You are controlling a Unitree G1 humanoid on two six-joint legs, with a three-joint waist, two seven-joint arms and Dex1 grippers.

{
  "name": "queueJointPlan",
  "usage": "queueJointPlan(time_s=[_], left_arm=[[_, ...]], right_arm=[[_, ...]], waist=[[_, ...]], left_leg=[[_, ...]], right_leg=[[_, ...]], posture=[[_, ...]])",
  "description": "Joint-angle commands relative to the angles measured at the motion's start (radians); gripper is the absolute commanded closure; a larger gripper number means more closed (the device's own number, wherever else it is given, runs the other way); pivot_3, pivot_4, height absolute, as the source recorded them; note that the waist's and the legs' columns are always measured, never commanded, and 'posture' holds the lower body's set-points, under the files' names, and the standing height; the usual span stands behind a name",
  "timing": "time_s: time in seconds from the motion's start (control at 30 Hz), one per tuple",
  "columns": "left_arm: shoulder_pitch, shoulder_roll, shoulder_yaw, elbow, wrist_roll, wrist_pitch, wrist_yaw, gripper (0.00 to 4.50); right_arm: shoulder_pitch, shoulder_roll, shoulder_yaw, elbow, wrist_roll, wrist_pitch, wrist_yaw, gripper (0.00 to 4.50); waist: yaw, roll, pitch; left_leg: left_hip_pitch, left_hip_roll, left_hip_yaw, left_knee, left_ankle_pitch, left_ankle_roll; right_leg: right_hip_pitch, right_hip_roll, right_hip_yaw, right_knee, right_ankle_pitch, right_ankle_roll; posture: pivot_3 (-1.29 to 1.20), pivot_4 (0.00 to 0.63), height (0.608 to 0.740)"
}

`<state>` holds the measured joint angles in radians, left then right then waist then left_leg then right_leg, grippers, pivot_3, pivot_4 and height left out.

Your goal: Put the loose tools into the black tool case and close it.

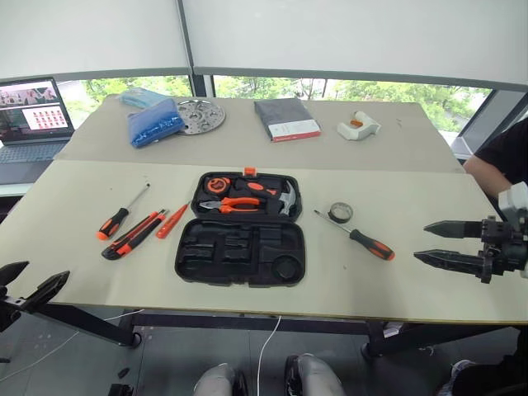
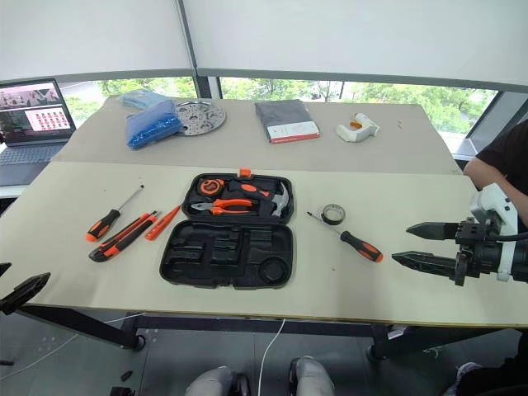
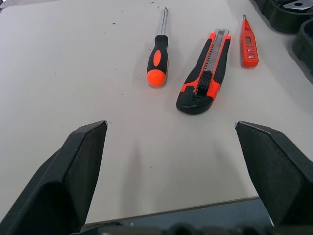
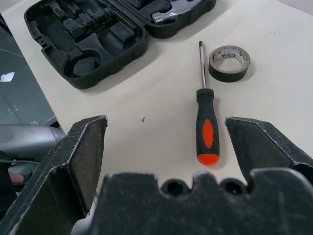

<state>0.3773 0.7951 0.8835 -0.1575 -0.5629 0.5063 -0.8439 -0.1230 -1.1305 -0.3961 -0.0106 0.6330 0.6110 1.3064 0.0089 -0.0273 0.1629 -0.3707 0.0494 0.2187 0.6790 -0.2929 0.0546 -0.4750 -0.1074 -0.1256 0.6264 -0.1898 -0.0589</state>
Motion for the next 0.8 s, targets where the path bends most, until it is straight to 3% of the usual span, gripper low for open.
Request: queueJointPlan(time_s=[0.03,0.17,0.37,0.6,0.7,0.8], left_arm=[[0.004,0.015,0.016,-0.03,-0.009,0.023,0.011,0.0],[-0.051,0.049,-0.041,-0.029,-0.01,0.1,0.049,0.0],[-0.271,0.172,-0.21,0.105,0.026,0.165,0.049,0.0],[-0.637,0.257,-0.522,0.432,0.181,0.113,0.021,0.0],[-0.935,0.224,-0.706,0.718,0.309,0.063,-0.008,0.0],[-1.108,0.192,-0.804,0.941,0.405,-0.031,-0.025,0.0]], right_arm=[[-0.008,-0.003,-0.019,-0.048,0.018,0.023,-0.013,0.01],[-0.017,0.006,-0.022,-0.096,0.02,0.028,-0.042,0.01],[-0.136,0.015,0.011,-0.224,0.112,0.119,-0.09,0.01],[-0.291,0.072,0.133,-0.352,0.174,0.175,-0.157,0.01],[-0.393,0.138,0.245,-0.403,0.167,0.155,-0.167,0.01],[-0.438,0.182,0.296,-0.414,0.155,0.142,-0.172,0.01]], waist=[[0.0,0.0,0.0],[0.001,0.0,0.0],[0.003,0.0,0.0],[-0.005,0.0,0.0],[-0.006,-0.001,0.001],[-0.006,-0.002,0.001]], left_leg=[[0.0,0.0,0.0,0.0,0.0,0.0],[0.0,0.0,0.0,0.0,0.0,-0.001],[0.0,0.0,0.0,0.001,0.001,-0.002],[0.0,0.0,0.0,0.0,0.002,-0.003],[-0.002,-0.001,0.001,0.002,0.002,-0.003],[-0.003,-0.001,0.002,0.005,0.003,-0.005]], right_leg=[[0.0,0.0,0.0,0.0,0.0,0.0],[0.0,0.0,0.0,0.0,0.001,0.001],[0.0,0.0,0.0,0.002,0.001,0.001],[-0.001,0.001,-0.001,0.003,0.001,0.0],[-0.001,0.003,-0.004,0.004,0.005,-0.007],[-0.001,0.012,-0.005,0.004,0.005,-0.007]], posture=[[0.0,0.15,0.718],[0.0,0.15,0.718],[0.0,0.15,0.718],[0.0,0.15,0.718],[0.0,0.15,0.718],[0.0,0.15,0.718]])
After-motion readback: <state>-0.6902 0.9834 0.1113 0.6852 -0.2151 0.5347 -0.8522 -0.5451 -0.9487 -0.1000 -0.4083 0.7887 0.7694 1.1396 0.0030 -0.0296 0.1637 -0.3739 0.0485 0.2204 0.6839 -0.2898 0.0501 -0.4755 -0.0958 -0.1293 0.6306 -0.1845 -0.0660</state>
